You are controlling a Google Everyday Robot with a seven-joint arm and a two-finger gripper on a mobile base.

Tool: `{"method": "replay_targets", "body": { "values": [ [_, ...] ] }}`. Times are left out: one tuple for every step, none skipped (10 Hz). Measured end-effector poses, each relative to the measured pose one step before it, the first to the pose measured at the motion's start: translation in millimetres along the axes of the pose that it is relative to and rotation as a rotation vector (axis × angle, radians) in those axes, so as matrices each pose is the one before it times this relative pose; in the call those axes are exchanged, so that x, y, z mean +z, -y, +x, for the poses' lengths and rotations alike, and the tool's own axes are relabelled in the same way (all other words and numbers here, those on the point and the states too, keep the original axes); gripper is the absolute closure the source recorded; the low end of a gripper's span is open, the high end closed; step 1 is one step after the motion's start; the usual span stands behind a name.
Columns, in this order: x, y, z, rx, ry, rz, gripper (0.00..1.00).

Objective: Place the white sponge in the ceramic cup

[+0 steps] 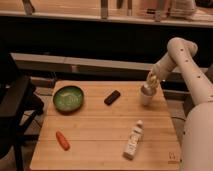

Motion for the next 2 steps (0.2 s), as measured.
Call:
{"method": "replay_targets", "body": {
  "values": [
    [0.72, -0.99, 0.18, -0.00072, 0.00162, -0.00085, 0.51],
    [-0.61, -0.05, 0.36, -0.00095, -0.00041, 0.00084, 0.56]
  ]
}}
